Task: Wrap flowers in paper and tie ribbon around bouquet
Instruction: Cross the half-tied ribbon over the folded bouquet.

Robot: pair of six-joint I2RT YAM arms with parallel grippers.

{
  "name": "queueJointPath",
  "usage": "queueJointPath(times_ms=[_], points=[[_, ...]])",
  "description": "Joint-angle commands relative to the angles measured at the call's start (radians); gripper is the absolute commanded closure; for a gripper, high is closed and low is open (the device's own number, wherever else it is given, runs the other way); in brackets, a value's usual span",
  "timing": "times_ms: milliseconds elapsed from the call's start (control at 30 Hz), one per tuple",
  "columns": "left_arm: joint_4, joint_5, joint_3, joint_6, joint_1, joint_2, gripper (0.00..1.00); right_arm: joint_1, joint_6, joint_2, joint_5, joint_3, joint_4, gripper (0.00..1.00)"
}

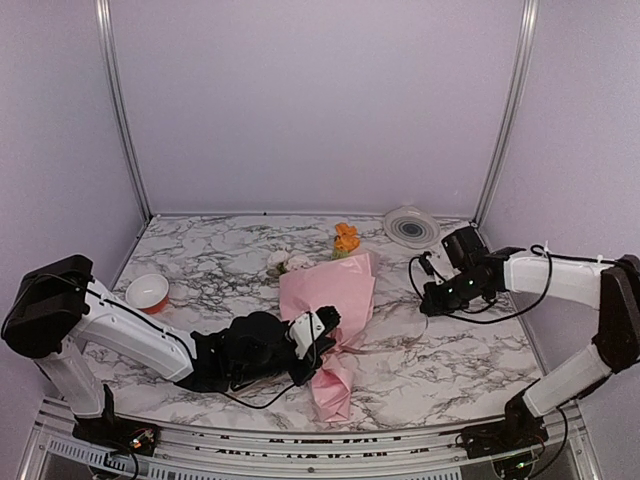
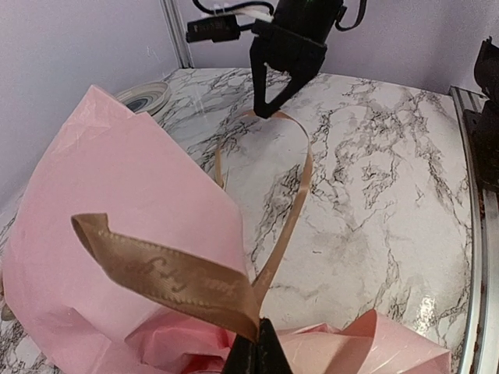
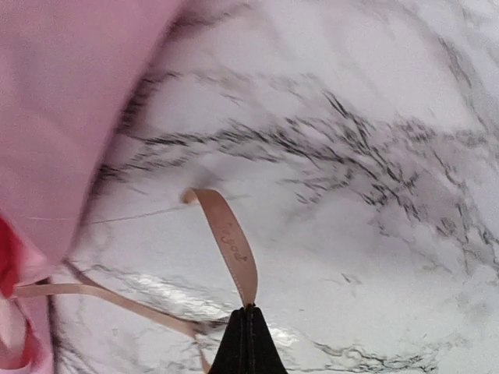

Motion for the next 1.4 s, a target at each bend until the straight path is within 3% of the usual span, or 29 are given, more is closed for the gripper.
queueJointPath(times_ms=[0,167,367,633,833,900,1133,1200,1367], points=[[0.020,-0.015,0.026,0.035,-0.017,0.014,1.00,0.161,-0.050,-0.162,-0.189,0.176,0.035,1.00],[0.020,-0.038,0.032,0.080,-0.050,0.027,1.00,0.345,0.026,-0.176,-0.247,0.302,0.206,1.00],[0.021,-0.066,0.034,0.123,-0.081,0.036,1.00,0.462,0.123,0.010,-0.283,0.397,0.411,1.00],[0.020,-0.089,0.040,0.141,-0.098,0.045,1.00,0.656,0.089,0.307,-0.336,0.675,0.365,1.00],[0.021,-0.095,0.032,0.133,-0.099,0.047,1.00,0.673,0.127,0.412,-0.359,0.718,0.368,1.00],[0.020,-0.095,0.034,0.133,-0.099,0.051,1.00,0.673,0.125,0.427,-0.365,0.724,0.356,0.88],[0.020,-0.099,0.036,0.133,-0.099,0.055,1.00,0.656,0.047,0.432,-0.311,0.795,0.246,0.21],[0.020,-0.100,0.034,0.130,-0.099,0.053,1.00,0.637,0.033,0.429,-0.318,0.814,0.219,0.11],[0.020,-0.105,0.024,0.116,-0.098,0.043,1.00,0.533,-0.021,0.315,-0.354,0.748,0.197,0.01]])
